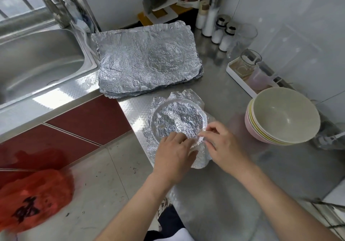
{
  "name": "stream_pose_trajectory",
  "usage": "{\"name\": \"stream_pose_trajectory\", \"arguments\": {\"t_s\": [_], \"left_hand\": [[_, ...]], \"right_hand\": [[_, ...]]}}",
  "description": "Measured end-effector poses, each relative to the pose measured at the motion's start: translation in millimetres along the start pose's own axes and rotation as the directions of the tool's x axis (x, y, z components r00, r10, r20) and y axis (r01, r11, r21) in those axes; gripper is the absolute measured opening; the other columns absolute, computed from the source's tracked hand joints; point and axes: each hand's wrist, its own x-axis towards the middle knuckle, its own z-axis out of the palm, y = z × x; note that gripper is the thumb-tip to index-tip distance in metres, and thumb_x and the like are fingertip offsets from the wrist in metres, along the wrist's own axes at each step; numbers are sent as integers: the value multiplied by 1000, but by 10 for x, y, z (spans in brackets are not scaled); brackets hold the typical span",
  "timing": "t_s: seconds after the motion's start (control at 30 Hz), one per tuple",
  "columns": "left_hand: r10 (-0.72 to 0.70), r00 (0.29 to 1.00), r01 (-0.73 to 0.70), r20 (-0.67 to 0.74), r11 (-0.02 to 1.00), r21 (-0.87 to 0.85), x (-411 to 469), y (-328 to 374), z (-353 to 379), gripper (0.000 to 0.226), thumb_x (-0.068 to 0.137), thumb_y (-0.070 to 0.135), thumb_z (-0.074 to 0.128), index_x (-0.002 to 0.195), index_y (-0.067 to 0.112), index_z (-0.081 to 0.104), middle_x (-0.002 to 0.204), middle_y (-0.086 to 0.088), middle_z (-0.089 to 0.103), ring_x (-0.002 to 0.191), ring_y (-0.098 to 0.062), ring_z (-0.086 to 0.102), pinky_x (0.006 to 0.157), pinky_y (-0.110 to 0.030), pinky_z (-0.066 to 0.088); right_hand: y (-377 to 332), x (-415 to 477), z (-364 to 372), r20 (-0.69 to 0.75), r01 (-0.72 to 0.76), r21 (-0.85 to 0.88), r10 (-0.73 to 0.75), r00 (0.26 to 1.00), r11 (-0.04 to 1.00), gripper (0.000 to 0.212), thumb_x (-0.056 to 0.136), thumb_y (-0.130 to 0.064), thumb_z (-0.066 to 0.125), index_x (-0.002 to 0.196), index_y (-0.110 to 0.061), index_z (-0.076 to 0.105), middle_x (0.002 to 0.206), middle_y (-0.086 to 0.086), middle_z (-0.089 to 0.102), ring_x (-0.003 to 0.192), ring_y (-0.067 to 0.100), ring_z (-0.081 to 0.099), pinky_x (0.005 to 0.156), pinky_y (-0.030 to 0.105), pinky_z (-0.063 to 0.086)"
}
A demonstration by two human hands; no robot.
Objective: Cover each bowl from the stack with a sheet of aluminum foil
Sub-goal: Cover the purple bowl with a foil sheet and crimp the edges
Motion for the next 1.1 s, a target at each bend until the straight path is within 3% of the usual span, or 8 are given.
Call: {"name": "stream_pose_trajectory", "arguments": {"t_s": [0.23, 0.43, 0.57, 0.63, 0.73, 0.83, 0.97, 1.1], "left_hand": [[81, 997, -81, -14, 997, -9, -29, -77, 16, 31, 87, 29, 45, 74, 16, 71, 70, 3, 58, 65, -21, 54, 56, -32, 47], [17, 1000, -17, -4, 996, -83, 76, 52, 101, 17, 85, 26, 59, 76, 14, 67, 68, 0, 58, 61, -24, 54, 54, -33, 47], [31, 999, -30, 13, 996, -81, 102, 76, 57, 20, 82, 37, 64, 86, 19, 69, 72, 3, 60, 66, -21, 55, 56, -31, 45], [35, 999, -35, 9, 997, -70, 94, 18, 49, 26, 83, 41, 53, 84, 20, 68, 74, 5, 59, 69, -21, 53, 57, -32, 46], [43, 999, -42, 14, 997, -63, 76, -34, 73, 26, 84, 40, 51, 84, 20, 68, 75, 5, 58, 70, -21, 53, 57, -33, 46], [49, 999, -49, -2, 996, -74, 89, -6, 116, 23, 85, 35, 53, 83, 19, 70, 74, 4, 58, 68, -21, 53, 55, -34, 46], [29, 999, -33, -40, 993, -111, 91, 8, 166, 15, 86, 28, 59, 82, 16, 69, 74, 2, 58, 66, -22, 53, 55, -36, 47], [25, 997, -34, -68, 990, -140, 83, 28, 184, 16, 87, 26, 58, 84, 15, 69, 73, 2, 57, 63, -21, 53, 53, -34, 45]], "right_hand": [[-53, -25, 180, -36, -56, -62, 54, 998, 997, 20, 77, 3, 72, 93, -8, 73, 89, 6, 57, 74, 27, 59, 61, 38, 54], [49, 92, 117, -75, -189, 150, 201, 977, 970, 35, 80, 8, 65, 107, -13, 71, 99, -1, 55, 77, 10, 58, 74, 29, 52], [151, 163, 96, -50, -410, 309, 445, 894, 858, 56, 79, 3, 65, 130, -16, 56, 117, -6, 51, 96, -1, 51, 95, 26, 45], [197, 229, 49, 116, -535, 419, 542, 832, 733, 58, 83, 1, 61, 136, -19, 50, 128, -10, 50, 115, 1, 47, 101, 21, 37], [209, 303, 75, 333, -600, 609, 520, 787, 518, 57, 88, 10, 47, 135, -22, 46, 130, -10, 50, 118, -2, 45, 96, 14, 37], [259, 307, 182, 318, -591, 646, 534, 784, 483, 53, 89, 11, 43, 135, -13, 50, 128, -2, 57, 118, 4, 52, 104, 24, 40], [238, 258, 271, 270, -559, 716, 573, 774, 418, 32, 92, 4, 50, 117, -11, 64, 100, -4, 70, 82, -2, 64, 74, 12, 48], [156, 215, 352, 192, -530, 768, 661, 725, 359, 17, 94, -8, 58, 92, -15, 73, 79, -5, 72, 72, 2, 61, 66, 18, 48]]}}
